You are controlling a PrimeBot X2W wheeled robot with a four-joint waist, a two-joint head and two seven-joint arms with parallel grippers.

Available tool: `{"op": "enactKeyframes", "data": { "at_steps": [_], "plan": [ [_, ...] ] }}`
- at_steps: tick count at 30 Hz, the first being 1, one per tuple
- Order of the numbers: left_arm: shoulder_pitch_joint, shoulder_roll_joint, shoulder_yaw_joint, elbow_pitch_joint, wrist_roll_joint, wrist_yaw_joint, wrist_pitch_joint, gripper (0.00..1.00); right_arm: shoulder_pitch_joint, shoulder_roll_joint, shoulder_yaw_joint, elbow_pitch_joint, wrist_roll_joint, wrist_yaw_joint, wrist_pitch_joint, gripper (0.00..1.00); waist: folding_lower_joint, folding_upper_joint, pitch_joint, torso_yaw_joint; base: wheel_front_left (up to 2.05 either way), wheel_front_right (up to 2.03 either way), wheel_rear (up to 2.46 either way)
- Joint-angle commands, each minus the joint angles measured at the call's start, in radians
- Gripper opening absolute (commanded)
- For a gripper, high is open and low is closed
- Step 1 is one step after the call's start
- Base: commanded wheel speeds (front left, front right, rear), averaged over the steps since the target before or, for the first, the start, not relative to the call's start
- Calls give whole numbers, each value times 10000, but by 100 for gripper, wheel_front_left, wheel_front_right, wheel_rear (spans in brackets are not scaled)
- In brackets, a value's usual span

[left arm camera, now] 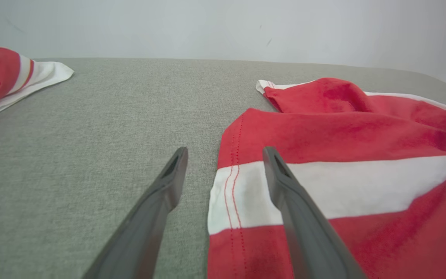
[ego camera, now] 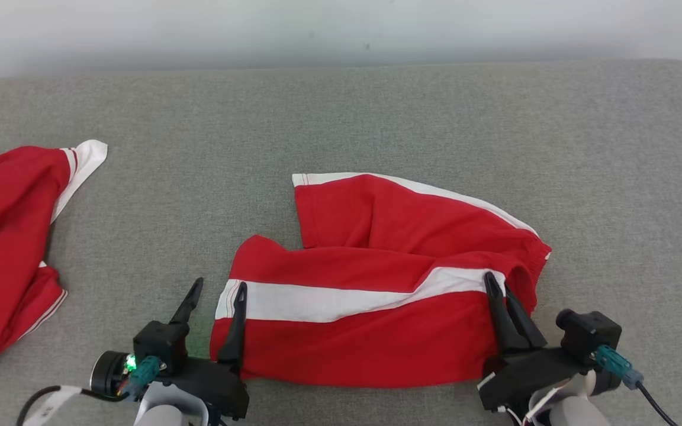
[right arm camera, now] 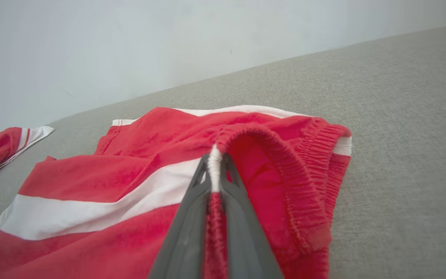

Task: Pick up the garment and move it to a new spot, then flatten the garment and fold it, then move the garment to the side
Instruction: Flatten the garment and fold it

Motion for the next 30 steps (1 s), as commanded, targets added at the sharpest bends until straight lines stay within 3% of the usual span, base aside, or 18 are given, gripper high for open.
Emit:
{"op": "enactKeyframes", "data": {
  "at_steps": [1, 9, 23, 25, 30],
  "plan": [
    [70, 16, 28, 129, -158, -64, -16, 100, 200, -123, 37, -43, 86, -7, -8, 0, -1, -1, -33, -64, 0, 0, 0],
    [-38, 16, 56, 763, -939, -515, -16, 100, 791, -602, 216, -337, 155, -7, -8, 0, -1, -1, -146, -438, 0, 0, 0],
    [-331, 14, 77, 2003, -1092, -483, -9, 98, 989, -707, 946, -281, 270, -7, -8, 0, -1, -1, -222, -1012, 0, 0, 0],
    [-385, 13, 60, 2122, -1108, -567, -6, 79, 984, -742, 963, -264, 302, -7, -8, 0, -1, -1, -221, -1067, 0, 0, 0],
    [-403, 11, -23, 2329, -1102, -526, -5, 0, 1001, -739, 799, -281, 308, -7, -8, 0, -1, -1, -230, -1124, 0, 0, 0]
  ]
}}
